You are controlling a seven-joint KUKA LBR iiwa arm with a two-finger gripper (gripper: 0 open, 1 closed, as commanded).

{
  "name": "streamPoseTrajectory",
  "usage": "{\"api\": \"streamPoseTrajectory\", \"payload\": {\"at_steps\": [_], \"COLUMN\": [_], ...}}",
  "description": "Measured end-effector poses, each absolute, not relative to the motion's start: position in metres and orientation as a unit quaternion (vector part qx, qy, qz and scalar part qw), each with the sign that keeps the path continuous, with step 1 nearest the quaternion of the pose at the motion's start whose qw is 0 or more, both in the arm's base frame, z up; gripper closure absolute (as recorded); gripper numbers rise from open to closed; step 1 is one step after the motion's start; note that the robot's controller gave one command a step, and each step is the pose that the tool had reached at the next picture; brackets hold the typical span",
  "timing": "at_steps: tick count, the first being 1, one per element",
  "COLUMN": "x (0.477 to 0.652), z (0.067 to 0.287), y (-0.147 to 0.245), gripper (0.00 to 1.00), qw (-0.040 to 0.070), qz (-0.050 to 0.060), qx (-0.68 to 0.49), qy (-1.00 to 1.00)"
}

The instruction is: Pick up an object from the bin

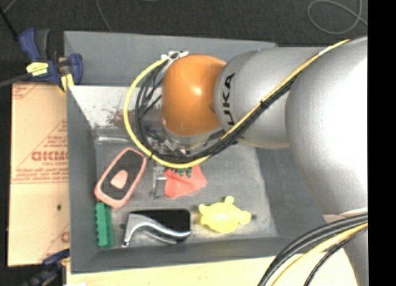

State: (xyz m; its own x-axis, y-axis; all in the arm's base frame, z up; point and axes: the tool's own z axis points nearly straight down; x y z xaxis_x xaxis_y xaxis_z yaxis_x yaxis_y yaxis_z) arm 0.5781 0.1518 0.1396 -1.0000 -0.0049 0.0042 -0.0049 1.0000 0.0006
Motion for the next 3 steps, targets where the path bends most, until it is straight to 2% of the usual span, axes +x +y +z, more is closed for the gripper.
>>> {"api": "streamPoseTrajectory", "payload": {"at_steps": [2, 3], "x": [0.58, 0.574], "z": [0.145, 0.118], "y": [0.151, 0.157], "gripper": [0.0, 0.0], "qw": [-0.002, -0.008], "qz": [-0.001, 0.0], "qx": [0.001, 0.097], "qy": [-1.0, -0.995]}}
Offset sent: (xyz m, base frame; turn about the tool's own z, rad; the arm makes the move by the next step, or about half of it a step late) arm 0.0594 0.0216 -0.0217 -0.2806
